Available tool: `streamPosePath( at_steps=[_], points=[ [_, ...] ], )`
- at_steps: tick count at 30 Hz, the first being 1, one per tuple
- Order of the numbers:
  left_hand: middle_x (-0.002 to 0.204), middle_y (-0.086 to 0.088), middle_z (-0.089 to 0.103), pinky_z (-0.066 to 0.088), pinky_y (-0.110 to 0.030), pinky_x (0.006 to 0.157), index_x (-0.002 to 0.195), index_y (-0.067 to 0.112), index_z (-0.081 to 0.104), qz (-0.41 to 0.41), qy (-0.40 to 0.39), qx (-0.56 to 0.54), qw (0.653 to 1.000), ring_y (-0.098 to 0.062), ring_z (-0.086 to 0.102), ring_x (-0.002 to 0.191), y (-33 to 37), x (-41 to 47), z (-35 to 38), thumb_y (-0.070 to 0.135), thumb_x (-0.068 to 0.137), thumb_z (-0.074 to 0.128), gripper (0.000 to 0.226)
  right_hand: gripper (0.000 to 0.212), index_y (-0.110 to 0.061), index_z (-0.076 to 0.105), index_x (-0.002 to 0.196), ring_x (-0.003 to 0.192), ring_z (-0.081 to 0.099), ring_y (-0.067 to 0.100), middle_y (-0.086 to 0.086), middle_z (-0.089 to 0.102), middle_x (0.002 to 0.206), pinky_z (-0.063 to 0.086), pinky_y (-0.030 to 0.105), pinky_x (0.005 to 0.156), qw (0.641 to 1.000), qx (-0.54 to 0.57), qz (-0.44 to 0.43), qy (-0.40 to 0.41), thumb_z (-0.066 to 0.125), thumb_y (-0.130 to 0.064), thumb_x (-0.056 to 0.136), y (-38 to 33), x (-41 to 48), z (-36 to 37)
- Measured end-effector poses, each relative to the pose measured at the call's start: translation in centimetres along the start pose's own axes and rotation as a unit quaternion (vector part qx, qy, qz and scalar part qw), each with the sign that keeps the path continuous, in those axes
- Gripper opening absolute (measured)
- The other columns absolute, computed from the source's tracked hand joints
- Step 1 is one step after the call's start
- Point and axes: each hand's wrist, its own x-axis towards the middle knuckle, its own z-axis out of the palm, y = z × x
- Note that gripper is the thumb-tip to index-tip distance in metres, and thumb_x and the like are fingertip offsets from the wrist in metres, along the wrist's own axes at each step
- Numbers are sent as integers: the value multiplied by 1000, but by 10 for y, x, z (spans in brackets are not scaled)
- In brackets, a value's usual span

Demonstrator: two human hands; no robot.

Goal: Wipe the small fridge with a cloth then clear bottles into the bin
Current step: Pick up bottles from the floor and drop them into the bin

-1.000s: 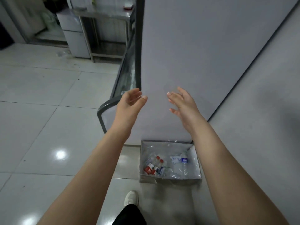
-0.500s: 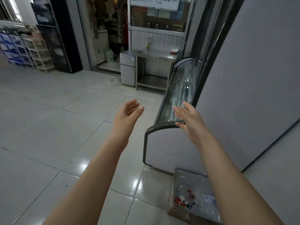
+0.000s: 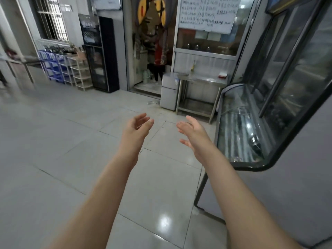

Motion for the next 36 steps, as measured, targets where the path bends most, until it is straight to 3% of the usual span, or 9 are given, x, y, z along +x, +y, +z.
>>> streamPosePath(
  at_steps=[13,23,30,36],
  points=[
    [117,0,61,48,-31,93,113,20,55,-26,44,-5,999,-13,58,112,-34,206,-86,16,88,62,27,67,-19,30,143,116,52,16,2,49,135,48,40,94,999,18,20,-32,64,-28,86,35,214,119],
    [114,5,62,48,-31,95,115,21,56,-25,83,13,996,-8,58,109,-51,369,-149,18,88,62,28,65,-20,30,143,103,56,3,1,48,137,47,40,96,997,28,18,-67,62,-28,87,45,382,226],
    [114,4,61,48,-31,94,115,20,55,1,86,11,996,-9,58,109,-55,508,-226,18,88,62,28,59,-21,33,143,111,54,10,-5,53,123,49,38,94,999,22,10,-48,59,-31,90,41,500,320],
    [116,3,60,48,-30,94,116,20,53,19,68,7,998,-10,57,111,-40,639,-302,18,89,61,29,58,-25,35,141,114,51,8,-5,49,135,43,40,100,1000,20,-8,-22,58,-34,90,17,599,419]
  ],
)
